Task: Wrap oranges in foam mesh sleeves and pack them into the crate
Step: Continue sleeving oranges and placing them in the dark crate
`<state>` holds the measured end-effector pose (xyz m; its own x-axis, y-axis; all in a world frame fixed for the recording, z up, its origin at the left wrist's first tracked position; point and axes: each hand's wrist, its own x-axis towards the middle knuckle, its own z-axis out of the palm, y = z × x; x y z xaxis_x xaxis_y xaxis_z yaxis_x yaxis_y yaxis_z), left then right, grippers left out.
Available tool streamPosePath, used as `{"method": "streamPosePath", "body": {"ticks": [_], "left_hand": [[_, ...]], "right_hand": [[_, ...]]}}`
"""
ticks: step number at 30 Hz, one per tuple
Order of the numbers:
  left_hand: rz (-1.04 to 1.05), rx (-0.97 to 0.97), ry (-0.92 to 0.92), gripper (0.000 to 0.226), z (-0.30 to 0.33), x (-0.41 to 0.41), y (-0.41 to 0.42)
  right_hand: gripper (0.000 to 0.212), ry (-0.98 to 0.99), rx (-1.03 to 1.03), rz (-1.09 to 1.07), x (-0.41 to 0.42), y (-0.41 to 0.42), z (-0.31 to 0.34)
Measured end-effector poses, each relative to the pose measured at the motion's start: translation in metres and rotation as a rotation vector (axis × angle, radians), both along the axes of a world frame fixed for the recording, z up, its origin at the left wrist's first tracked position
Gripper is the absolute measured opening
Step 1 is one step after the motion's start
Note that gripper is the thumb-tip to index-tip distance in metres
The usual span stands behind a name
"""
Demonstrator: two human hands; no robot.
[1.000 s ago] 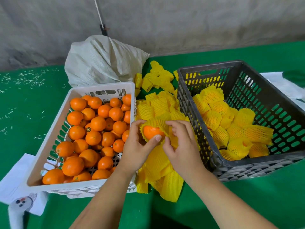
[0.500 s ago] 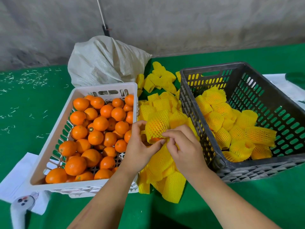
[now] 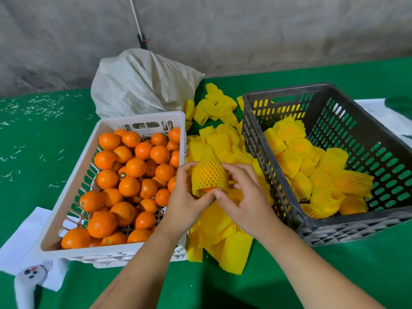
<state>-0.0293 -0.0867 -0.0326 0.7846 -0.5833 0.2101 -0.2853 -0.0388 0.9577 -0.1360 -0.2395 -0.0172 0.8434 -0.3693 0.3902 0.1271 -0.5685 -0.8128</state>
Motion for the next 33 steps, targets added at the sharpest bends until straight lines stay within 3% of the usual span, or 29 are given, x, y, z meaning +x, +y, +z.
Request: {"method": "streamPosePath", "body": {"ticks": [7, 15, 17, 19, 21, 23, 28, 31, 33], "left_hand": [[-0.054, 0.034, -0.006, 0.074, -0.001, 0.000, -0.004], [0.064, 0.030, -0.020, 0.079, -0.006, 0.004, -0.004], [0.051, 0.070, -0.028, 0.084, -0.005, 0.004, -0.004], [0.014, 0.102, -0.067, 0.091, -0.004, 0.000, -0.005], [-0.048, 0.153, -0.188, 0.097, -0.003, -0.005, -0.004], [-0.074, 0.196, -0.278, 0.098, -0.005, -0.007, -0.003], [0.014, 0.170, -0.279, 0.101, -0.011, -0.006, -0.004], [0.148, 0.153, -0.224, 0.098, -0.014, 0.002, 0.000], [0.196, 0.125, -0.166, 0.082, -0.015, 0.006, 0.003]], "right_hand": [[0.031, -0.197, -0.414, -0.187, -0.005, -0.012, -0.010], [0.019, -0.158, -0.227, -0.114, -0.012, 0.007, -0.015], [0.030, -0.117, 0.066, -0.143, -0.012, 0.012, -0.008], [0.059, 0.006, 0.521, -0.105, -0.009, 0.021, 0.001], [0.081, 0.146, 0.770, 0.012, 0.000, 0.028, 0.005], [0.088, 0.201, 0.758, 0.050, 0.006, 0.032, 0.004], [0.105, 0.168, 0.714, 0.010, 0.002, 0.022, 0.008], [0.117, 0.130, 0.626, -0.195, -0.003, -0.017, 0.030], [0.121, 0.057, 0.602, -0.344, -0.005, -0.058, 0.043]]}}
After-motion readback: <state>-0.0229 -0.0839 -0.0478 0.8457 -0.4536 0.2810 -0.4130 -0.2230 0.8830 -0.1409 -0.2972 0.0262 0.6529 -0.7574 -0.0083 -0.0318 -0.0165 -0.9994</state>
